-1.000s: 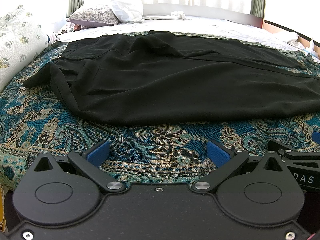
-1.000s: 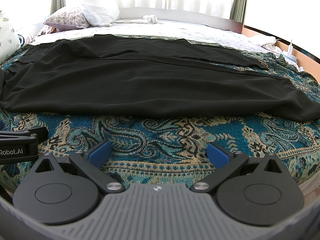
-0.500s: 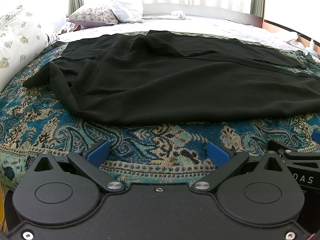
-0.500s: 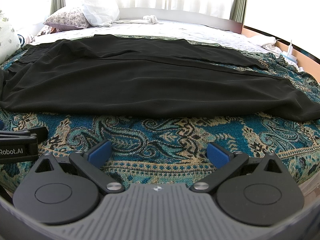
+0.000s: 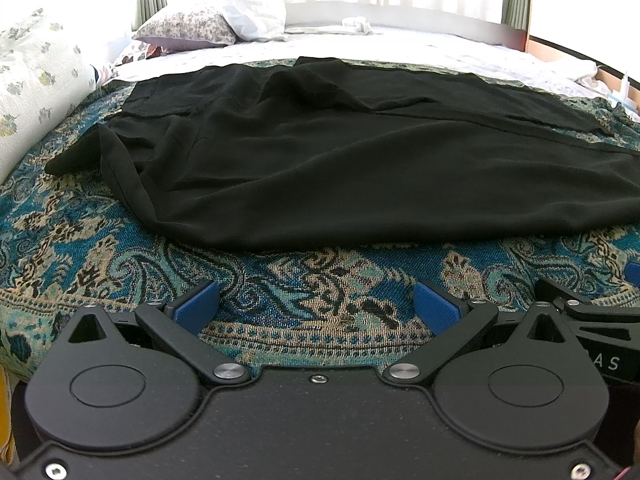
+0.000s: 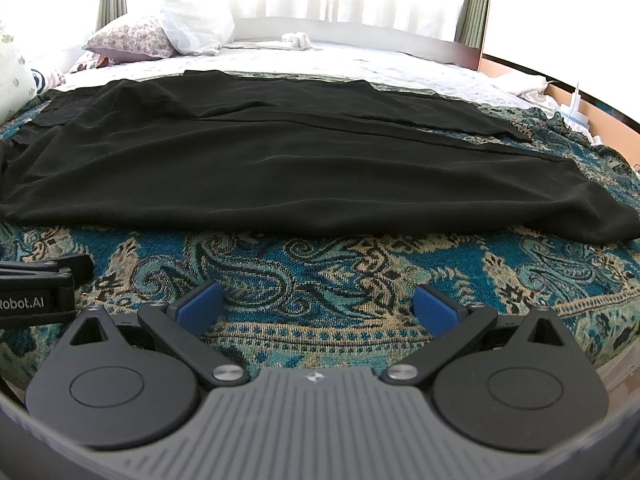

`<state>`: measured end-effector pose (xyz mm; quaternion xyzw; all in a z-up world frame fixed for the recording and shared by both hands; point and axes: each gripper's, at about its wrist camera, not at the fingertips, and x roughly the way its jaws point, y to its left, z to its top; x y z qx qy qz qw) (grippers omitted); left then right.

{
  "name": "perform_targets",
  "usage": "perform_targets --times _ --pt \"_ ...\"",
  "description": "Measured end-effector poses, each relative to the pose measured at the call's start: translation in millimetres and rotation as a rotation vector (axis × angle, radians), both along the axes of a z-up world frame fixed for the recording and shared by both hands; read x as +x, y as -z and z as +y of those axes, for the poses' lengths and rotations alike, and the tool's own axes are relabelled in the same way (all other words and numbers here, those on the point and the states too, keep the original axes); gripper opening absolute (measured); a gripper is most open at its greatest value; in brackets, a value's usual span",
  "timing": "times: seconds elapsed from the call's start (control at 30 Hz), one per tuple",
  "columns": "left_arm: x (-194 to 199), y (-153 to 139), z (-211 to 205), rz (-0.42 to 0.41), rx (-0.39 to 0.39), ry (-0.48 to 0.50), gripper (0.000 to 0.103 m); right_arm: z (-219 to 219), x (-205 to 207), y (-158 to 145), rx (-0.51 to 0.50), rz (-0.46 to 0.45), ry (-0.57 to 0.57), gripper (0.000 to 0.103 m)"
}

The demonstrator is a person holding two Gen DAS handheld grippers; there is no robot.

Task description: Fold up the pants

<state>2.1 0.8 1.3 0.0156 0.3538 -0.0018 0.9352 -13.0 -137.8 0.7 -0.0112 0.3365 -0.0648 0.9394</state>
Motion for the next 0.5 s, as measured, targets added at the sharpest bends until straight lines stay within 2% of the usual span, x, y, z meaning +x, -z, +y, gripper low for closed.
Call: perform_targets --times 0.23,0.33,0.37,0.43,0.5 --pt "19 -4 5 0.039 -0.003 -0.024 0.103 0 -8 6 -0.001 -0.041 -0.002 0.103" --pt "23 -8 7 0.057 -0.008 -0.018 0.103 -8 -11 3 0.037 -0.068 -0.008 0.103" --pt "23 -12 12 0.040 -0.025 -0.024 0.099 -12 -12 1 0.056 -0.077 -0.004 0.103" --pt "24 -22 28 0.002 -0.075 -0.046 0.082 -23 -14 -3 0.092 -0.097 0.010 0.103" --pt "32 -33 47 -0.005 -0.114 -0.067 0.081 -41 -12 -8 0.109 -0.122 0.058 0.103"
